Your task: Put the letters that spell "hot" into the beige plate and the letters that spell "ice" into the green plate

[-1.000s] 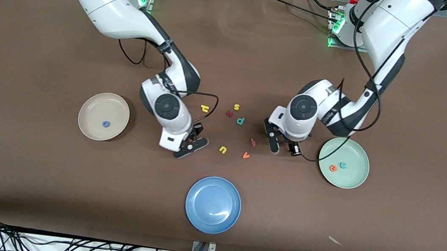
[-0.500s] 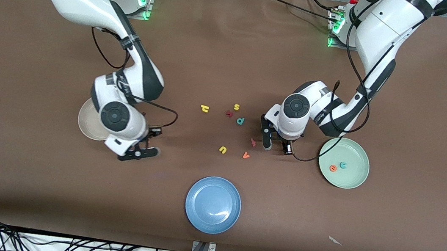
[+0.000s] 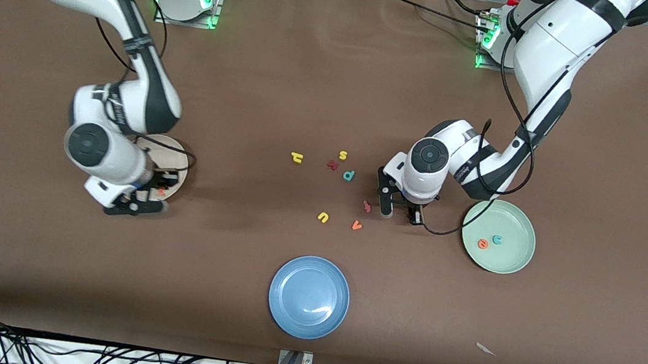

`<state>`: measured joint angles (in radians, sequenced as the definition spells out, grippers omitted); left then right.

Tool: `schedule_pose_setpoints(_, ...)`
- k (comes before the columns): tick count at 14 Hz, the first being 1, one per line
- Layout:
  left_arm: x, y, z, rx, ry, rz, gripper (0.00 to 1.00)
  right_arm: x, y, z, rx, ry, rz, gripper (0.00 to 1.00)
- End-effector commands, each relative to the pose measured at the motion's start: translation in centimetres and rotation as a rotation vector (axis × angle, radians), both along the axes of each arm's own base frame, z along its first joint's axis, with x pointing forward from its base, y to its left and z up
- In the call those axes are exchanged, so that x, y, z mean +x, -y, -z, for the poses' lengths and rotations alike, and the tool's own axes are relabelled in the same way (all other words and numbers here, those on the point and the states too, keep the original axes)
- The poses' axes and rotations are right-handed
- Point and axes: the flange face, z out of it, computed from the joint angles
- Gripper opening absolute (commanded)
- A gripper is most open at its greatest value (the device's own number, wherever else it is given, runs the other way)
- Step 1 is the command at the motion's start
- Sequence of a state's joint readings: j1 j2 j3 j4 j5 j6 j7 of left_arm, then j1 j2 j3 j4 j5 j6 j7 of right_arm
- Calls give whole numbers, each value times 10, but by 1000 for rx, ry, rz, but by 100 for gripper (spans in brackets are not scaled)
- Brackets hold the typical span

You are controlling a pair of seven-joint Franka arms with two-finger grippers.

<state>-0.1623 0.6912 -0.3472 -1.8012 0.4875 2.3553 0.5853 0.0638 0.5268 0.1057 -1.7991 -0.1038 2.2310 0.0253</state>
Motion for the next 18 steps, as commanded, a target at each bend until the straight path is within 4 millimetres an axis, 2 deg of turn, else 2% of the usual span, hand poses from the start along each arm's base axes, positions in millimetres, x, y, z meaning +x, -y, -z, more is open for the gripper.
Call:
schedule_pose_setpoints(1,8,-13,2,10,16,14,0,-40,36,17,39,32,-9,0)
schedule_pose_setpoints(3,11,-14,-4,13,22,12,0,-54,48,35,40,19,10,1)
schedule_pose_setpoints(4,13,-16,-12,14,31,8,0,-56,50,39,39,13,22,30)
schedule_pose_setpoints(5,17,-18,-30,19,53,2,0,-53,49,37,50,10,54,99)
schedule_pose_setpoints(7,26,-33,-65,46,65,-40,0,-48,29,24,70,-12,155,100)
schedule_pose_setpoints(9,43,-69,-85,27,72,-130,0,-46,-7,9,77,-48,216,100)
schedule_pose_setpoints(12,59,-124,-89,12,52,-249,0,-55,-67,-1,98,-52,305,100)
schedule_pose_setpoints(13,62,-147,-85,21,36,-286,0,-61,-89,-4,105,-50,338,100)
schedule_pose_setpoints(14,61,-159,-79,33,13,-306,0,-67,-113,-4,109,-40,358,100)
schedule_pose_setpoints(15,58,-165,-77,50,-11,-318,36,-76,-140,-5,107,-27,344,100)
schedule_pose_setpoints(16,55,-175,-74,67,-48,-337,99,-87,-169,-3,96,-19,286,100)
schedule_pose_setpoints(17,55,-183,-78,66,-63,-359,100,-94,-185,3,80,-16,239,100)
schedule_pose_setpoints(18,55,-181,-86,62,-61,-363,100,-100,-196,3,64,-2,191,100)
